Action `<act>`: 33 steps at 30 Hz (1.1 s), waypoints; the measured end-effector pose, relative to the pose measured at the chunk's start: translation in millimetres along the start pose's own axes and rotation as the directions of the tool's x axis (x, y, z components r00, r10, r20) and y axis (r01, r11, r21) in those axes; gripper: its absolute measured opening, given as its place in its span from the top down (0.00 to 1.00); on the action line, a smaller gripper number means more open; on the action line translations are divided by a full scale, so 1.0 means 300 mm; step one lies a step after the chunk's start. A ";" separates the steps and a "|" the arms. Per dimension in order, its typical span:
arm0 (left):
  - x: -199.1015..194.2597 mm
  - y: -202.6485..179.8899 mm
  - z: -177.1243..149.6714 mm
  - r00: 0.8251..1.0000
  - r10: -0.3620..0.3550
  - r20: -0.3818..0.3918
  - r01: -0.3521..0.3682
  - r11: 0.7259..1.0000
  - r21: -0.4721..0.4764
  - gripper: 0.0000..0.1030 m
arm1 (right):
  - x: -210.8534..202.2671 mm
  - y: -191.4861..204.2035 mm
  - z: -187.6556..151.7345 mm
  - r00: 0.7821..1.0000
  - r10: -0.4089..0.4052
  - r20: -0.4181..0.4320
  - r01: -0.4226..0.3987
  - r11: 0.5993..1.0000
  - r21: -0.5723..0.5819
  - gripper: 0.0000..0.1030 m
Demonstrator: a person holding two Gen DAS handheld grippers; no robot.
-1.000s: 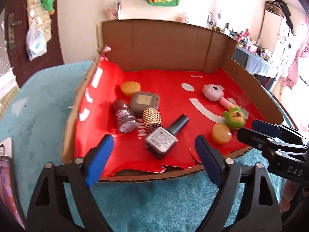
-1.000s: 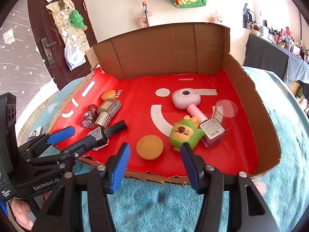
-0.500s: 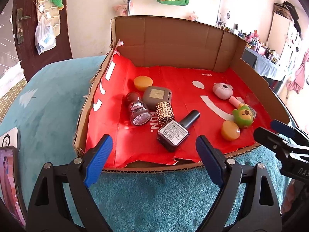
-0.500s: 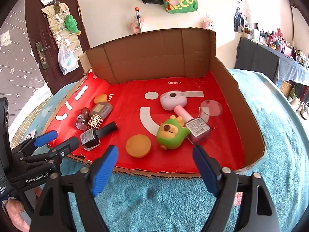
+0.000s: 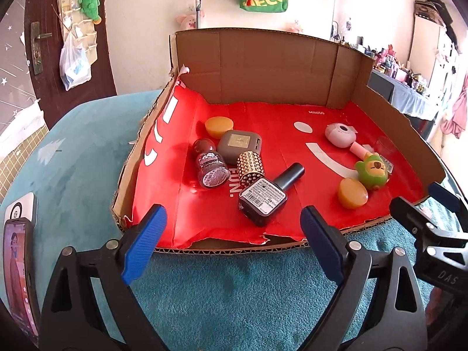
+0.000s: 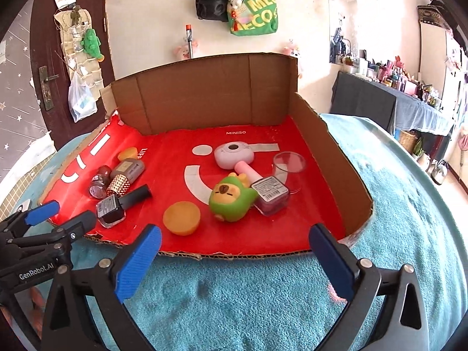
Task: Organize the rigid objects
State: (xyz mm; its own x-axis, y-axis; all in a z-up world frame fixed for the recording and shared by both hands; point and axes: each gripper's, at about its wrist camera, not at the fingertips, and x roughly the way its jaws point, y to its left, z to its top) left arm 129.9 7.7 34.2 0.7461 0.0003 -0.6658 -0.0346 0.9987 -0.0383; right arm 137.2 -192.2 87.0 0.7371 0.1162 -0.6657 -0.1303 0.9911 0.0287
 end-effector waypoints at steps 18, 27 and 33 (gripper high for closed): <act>0.015 -0.021 -0.016 0.999 0.024 0.024 -0.024 0.999 0.026 0.02 | 0.018 0.012 -0.006 0.997 -0.071 -0.003 0.071 0.997 -0.019 0.00; 0.019 -0.018 -0.016 1.000 0.013 0.018 -0.014 1.000 0.024 0.01 | 0.019 0.014 -0.008 0.997 -0.074 -0.003 0.074 0.997 -0.019 0.00; 0.021 -0.019 -0.017 1.000 0.011 0.017 -0.012 1.000 0.023 0.00 | 0.019 0.013 -0.010 0.997 -0.077 -0.004 0.077 0.997 -0.020 0.00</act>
